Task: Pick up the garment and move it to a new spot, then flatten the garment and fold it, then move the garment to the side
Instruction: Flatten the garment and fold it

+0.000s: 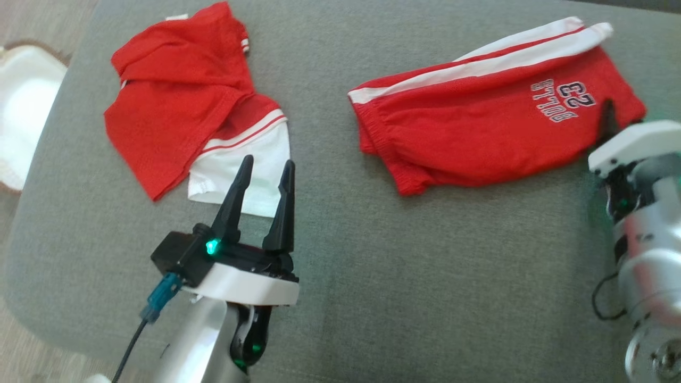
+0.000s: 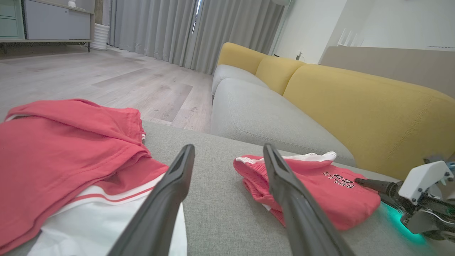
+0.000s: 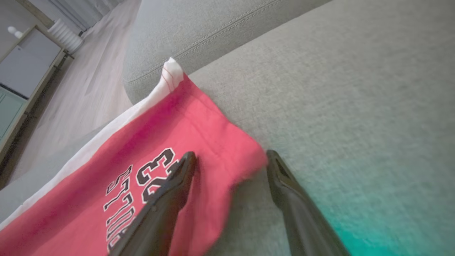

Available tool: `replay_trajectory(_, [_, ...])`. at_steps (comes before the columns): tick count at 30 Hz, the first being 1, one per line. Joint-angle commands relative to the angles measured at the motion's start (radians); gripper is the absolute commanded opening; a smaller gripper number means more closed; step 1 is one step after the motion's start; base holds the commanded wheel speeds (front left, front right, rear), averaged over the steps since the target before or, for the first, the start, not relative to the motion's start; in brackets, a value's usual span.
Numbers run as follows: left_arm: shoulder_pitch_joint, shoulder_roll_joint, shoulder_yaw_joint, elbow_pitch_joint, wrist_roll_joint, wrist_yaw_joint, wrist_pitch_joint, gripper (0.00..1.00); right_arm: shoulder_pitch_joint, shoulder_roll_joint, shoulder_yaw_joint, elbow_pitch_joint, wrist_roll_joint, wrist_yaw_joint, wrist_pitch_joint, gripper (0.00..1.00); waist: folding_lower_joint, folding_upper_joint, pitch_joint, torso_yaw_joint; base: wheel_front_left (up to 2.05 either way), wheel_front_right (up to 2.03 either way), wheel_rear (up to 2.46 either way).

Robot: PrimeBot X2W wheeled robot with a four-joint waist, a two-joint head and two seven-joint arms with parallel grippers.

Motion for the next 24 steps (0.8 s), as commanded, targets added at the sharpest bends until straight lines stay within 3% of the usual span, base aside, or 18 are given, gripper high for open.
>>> replay_trajectory(1, [-0.04,0.004,0.014,-0.039,-0.012,0.01,-0.005,1.0,-0.046,0.004,0.012,0.02,-0.029,0.007,0.02,1.0,0.0,0.0,0.017,0.02,0.0,0.0,0.0])
replay_trajectory(9, [-0.054,0.004,-0.005,-0.045,-0.027,0.023,-0.005,1.0,-0.104,-0.008,0.01,0.099,-0.098,0.007,0.058,1.0,0.0,0.0,0.038,0.038,0.0,0.0,0.0])
replay_trajectory(10, [-0.055,0.004,-0.005,-0.045,-0.028,0.024,-0.005,1.0,-0.108,-0.009,0.01,0.104,-0.105,0.007,0.059,0.92,0.0,0.0,0.04,0.039,0.0,0.0,0.0])
replay_trajectory(11, [-0.056,0.004,-0.006,-0.045,-0.028,0.025,-0.005,1.0,-0.111,-0.01,0.009,0.108,-0.111,0.007,0.059,0.38,0.0,0.0,0.042,0.038,0.0,0.0,0.0])
replay_trajectory(12, [-0.056,0.004,-0.006,-0.044,-0.028,0.026,-0.005,1.0,-0.114,-0.01,0.009,0.11,-0.117,0.007,0.056,0.0,0.0,0.0,0.042,0.038,0.0,0.0,0.0])
replay_trajectory(24, [-0.053,0.004,0.006,-0.032,-0.029,0.029,-0.005,1.0,-0.115,0.011,0.052,0.093,-0.097,0.007,-0.139,0.0,0.0,0.0,0.015,-0.01,0.0,0.0,0.0])
